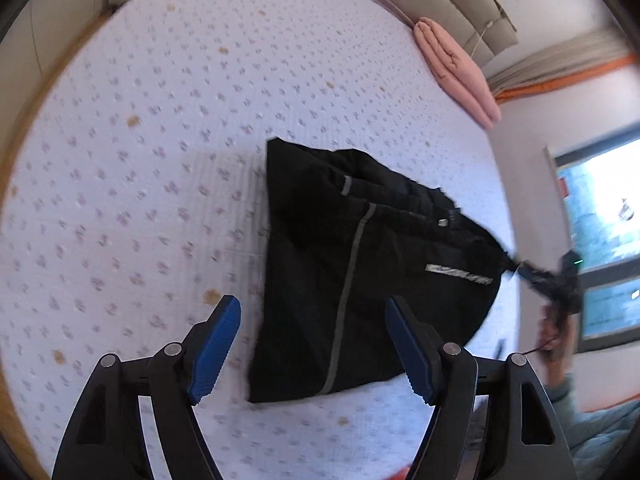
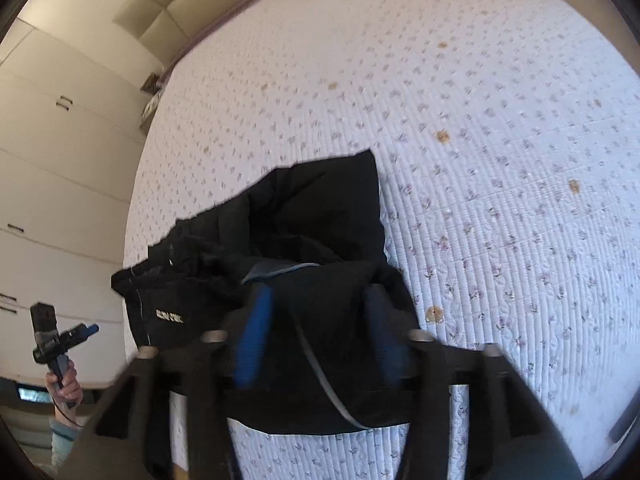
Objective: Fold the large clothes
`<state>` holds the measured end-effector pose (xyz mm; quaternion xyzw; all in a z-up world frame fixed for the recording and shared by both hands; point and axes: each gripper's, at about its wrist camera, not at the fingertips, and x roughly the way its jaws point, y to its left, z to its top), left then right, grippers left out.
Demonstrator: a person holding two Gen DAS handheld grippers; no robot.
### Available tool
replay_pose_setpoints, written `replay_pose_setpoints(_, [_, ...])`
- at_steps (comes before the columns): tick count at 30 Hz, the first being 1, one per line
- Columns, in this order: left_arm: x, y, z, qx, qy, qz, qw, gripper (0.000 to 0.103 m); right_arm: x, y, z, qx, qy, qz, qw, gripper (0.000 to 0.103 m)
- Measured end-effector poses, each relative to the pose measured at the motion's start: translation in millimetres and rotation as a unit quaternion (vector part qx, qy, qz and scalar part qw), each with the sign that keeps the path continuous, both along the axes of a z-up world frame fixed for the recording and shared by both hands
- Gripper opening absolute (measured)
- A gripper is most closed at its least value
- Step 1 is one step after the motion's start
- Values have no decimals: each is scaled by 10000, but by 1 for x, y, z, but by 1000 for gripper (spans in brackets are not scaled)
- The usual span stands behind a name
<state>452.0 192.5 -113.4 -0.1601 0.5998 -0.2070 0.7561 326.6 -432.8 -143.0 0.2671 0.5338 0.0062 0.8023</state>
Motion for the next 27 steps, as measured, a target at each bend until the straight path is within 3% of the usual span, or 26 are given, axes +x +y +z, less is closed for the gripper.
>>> replay_pose_setpoints(2, [1,-10,-4,337,-177,-143,9992,76,-3,2,6,-64,-57,19,10000,60])
replay_pose_setpoints(8, [18,-34,-18,679,-926,-225,9931,76,0,9,-6,-451,12,218,9987,60])
replay_pose_setpoints(11, [27,-40,-28,906,-1105,-340,9892,76,7,6,-20,-800,-6,443,9958,60])
replay_pose_setpoints(17, [44,-44,-49,803,-926,-416,9916,76,41,0,-58,-1098,-50,982,9891,60])
replay_pose_setpoints(21, [55,-41,-64,512,-756,-408,9950,76,61,-7,-77,-1149,-75,1139,9868,60])
replay_pose_setpoints(27, [79,-48,-86,-5,-463,-663,9967,76,80,-13,-96,-779,-85,1497,9856,60])
